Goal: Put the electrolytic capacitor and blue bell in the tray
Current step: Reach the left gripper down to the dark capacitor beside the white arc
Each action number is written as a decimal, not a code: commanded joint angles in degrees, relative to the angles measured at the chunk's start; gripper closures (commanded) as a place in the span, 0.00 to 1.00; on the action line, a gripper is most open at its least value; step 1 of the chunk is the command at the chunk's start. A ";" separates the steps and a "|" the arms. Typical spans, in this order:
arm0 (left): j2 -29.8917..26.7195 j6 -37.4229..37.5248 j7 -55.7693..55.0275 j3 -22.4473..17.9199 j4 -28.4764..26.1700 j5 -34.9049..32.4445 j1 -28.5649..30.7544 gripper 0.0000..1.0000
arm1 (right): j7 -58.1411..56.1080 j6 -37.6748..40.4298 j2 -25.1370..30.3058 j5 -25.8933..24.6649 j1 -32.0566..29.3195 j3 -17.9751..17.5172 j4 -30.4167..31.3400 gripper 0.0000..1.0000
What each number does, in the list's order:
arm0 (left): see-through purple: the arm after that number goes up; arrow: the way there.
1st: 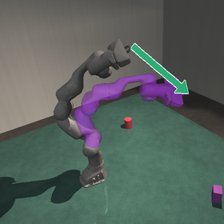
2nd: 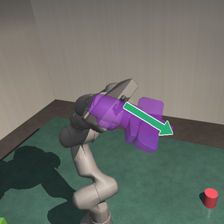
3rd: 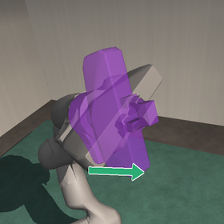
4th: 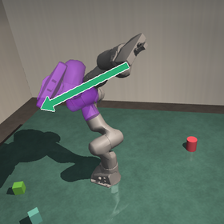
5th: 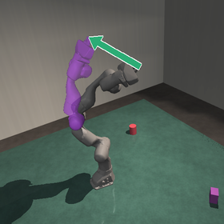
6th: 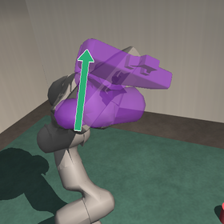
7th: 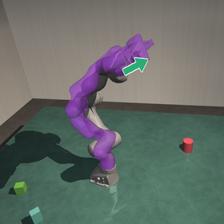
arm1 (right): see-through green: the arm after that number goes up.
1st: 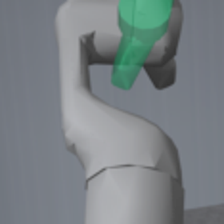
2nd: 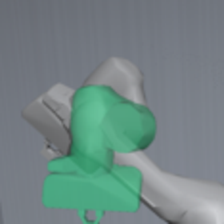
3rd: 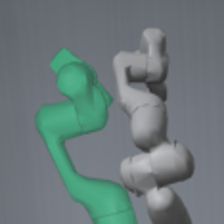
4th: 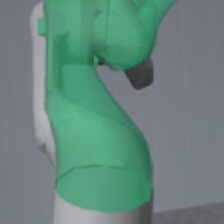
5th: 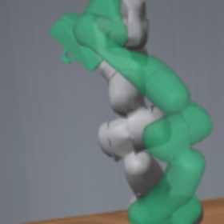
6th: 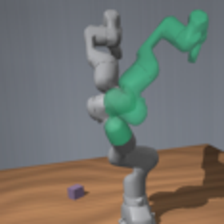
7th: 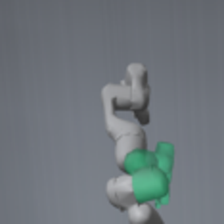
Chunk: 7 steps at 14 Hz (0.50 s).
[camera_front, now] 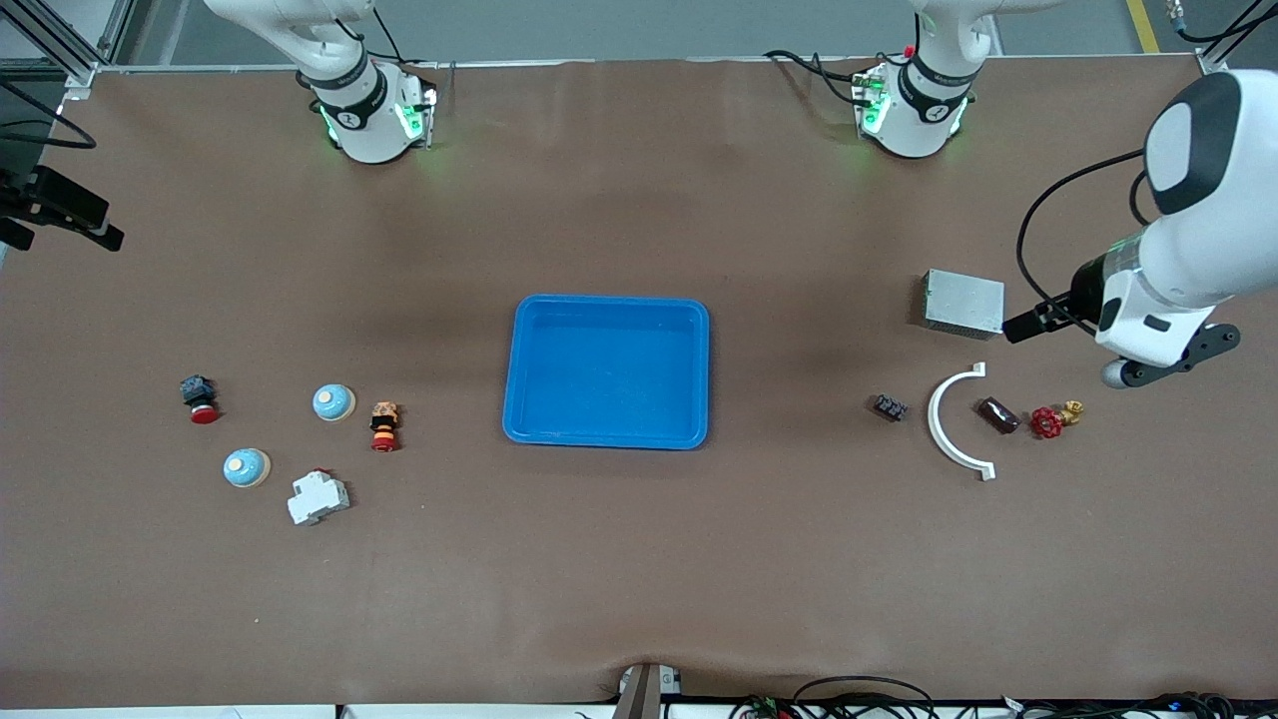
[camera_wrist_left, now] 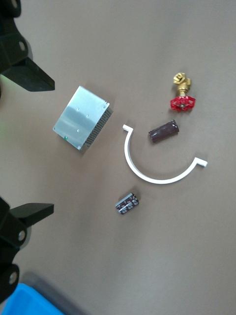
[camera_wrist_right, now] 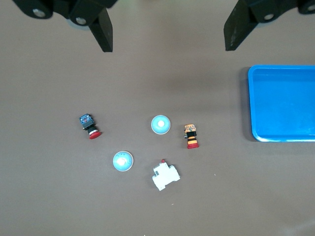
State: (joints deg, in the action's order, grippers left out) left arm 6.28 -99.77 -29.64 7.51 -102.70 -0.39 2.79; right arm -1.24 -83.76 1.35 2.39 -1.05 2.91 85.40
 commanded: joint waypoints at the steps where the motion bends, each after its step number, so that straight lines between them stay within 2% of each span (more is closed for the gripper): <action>1: 0.12 -4.63 -9.78 0.48 -4.61 0.92 0.20 0.00 | -0.52 0.08 0.85 0.33 -0.54 -0.28 0.65 0.00; 4: 4.78 -7.79 -24.27 2.94 -4.79 0.92 -0.06 0.00 | -0.52 -0.18 0.76 0.33 -0.54 -0.28 0.74 0.00; 7: 8.74 -12.10 -35.47 3.21 -4.79 0.31 -2.26 0.02 | -0.52 -0.09 0.76 0.33 -0.54 -0.28 0.74 0.00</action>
State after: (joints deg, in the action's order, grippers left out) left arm 13.13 -109.72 -59.90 10.70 -107.68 -0.27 1.67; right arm -1.24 -83.75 1.34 2.39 -1.05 2.91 85.45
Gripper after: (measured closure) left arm 0.018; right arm 0.000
